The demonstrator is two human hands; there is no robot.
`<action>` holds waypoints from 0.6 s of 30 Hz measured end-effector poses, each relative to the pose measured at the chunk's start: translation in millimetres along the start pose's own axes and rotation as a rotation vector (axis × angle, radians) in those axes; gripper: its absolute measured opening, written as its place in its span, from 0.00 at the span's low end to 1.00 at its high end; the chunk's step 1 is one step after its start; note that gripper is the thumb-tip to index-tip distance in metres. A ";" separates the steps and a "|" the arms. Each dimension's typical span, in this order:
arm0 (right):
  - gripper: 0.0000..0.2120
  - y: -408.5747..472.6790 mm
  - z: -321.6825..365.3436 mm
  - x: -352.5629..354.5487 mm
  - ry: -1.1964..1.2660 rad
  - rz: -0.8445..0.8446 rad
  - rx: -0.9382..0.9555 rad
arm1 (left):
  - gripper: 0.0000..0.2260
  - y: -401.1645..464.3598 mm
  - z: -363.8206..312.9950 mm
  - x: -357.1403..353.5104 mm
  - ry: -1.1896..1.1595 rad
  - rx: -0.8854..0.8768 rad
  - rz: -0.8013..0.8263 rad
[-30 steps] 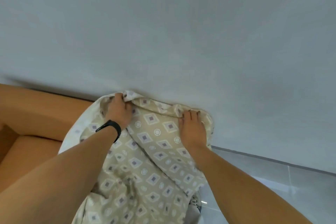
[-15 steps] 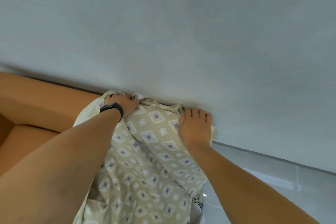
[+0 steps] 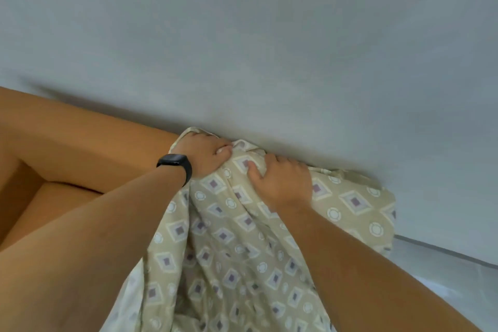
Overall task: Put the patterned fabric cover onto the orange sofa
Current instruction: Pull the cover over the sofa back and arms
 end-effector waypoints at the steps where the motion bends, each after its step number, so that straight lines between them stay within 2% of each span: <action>1: 0.32 0.2 0.5 0.5 -0.008 -0.026 -0.010 | 0.21 3.2 1.1 0.0 0.002 -0.013 0.001; 6: 0.23 -3.6 9.6 7.2 -0.045 -0.167 0.060 | 0.23 2.8 0.3 -3.7 -0.024 -0.100 -0.051; 9: 0.19 -4.7 12.2 4.8 -0.035 -0.161 0.061 | 0.23 3.2 0.8 -1.9 -0.023 -0.129 -0.091; 13: 0.20 -2.4 8.1 6.9 -0.046 -0.143 0.009 | 0.26 2.2 -0.1 -7.3 -0.014 -0.146 -0.057; 18: 0.23 -0.7 8.7 5.8 -0.025 -0.090 -0.004 | 0.22 2.9 -2.7 -3.6 -0.013 -0.135 -0.014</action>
Point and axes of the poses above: each hand's wrist, its own y-axis towards the middle knuckle, its own x-axis out of the back of the hand, z = x × y, the point moved 10 cm from there along y, towards the middle knuckle, and after that the axes turned 4 degrees about -y, right-handed, at the moved point
